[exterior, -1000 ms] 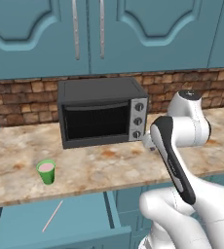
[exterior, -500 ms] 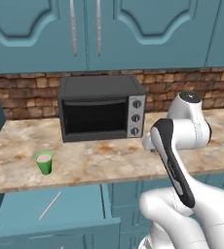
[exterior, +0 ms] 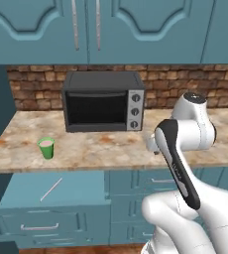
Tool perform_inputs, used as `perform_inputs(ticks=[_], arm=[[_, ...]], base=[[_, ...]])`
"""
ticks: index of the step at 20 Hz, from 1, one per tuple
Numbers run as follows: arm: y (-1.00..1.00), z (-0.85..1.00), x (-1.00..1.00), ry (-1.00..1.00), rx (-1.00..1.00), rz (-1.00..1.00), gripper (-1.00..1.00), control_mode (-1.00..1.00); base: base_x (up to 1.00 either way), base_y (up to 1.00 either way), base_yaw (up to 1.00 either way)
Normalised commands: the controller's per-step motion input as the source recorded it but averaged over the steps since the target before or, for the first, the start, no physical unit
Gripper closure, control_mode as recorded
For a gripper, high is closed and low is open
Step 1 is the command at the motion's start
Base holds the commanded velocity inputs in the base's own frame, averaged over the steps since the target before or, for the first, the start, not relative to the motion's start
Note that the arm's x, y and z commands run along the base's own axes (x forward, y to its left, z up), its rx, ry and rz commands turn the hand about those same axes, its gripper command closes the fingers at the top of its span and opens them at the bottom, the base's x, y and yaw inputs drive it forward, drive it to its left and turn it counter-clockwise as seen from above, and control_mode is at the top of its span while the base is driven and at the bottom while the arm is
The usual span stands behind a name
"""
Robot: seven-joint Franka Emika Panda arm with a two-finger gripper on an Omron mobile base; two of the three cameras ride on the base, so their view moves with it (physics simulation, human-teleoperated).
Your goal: Pick up the straw from the left drawer and put it inside the smoothie cup.
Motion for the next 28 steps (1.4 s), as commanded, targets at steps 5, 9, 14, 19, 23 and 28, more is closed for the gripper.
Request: perform_inputs(ticks=[5,9,14,19,23,28], arm=[[0.00,0.00,0.00,0.00,0.00,0.00,-1.00,1.00],[0.00,0.00,0.00,0.00,0.00,0.00,-1.00,1.00],[0.00,0.00,0.00,0.00,0.00,0.00,-1.00,1.00],[0.00,0.00,0.00,0.00,0.00,0.00,-1.00,1.00],[0.00,0.00,0.00,0.00,0.00,0.00,-1.00,1.00],[0.00,0.00,0.00,0.00,0.00,0.00,-1.00,1.00]], base=[[-0.58,0.35,0.23],[-0.11,0.93,0.06],[0.00,1.00,-0.04],[-0.16,0.82,-0.24],[-0.20,0.64,-0.34],[-0.25,0.49,-0.31]])
